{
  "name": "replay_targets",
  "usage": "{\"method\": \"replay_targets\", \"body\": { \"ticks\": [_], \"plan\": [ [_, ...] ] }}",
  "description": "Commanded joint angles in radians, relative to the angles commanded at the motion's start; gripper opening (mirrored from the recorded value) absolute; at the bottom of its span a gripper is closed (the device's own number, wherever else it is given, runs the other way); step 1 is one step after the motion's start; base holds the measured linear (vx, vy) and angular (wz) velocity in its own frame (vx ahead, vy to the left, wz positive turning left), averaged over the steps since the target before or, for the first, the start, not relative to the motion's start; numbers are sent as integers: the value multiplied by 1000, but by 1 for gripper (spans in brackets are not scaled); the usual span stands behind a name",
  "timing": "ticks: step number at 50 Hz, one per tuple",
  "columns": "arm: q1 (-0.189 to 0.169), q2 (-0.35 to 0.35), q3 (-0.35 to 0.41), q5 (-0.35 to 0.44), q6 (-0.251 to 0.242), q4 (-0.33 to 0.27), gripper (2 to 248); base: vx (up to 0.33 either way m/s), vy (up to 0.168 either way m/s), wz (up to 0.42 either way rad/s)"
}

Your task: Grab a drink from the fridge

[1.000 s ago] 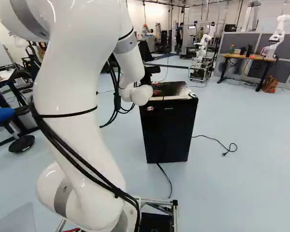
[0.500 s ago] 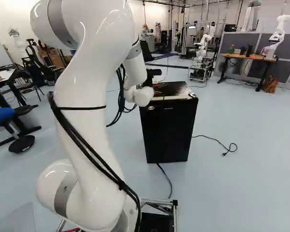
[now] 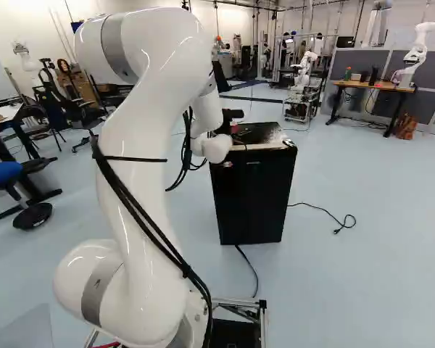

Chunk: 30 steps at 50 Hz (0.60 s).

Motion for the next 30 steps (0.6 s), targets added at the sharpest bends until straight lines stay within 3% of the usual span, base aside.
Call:
{"method": "replay_targets", "body": {
  "ticks": [27,30],
  "plan": [
    [10,-28,-33,0,0,0,247,0,0,0],
    [10,-28,-33,0,0,0,237,0,0,0]
  ]
}}
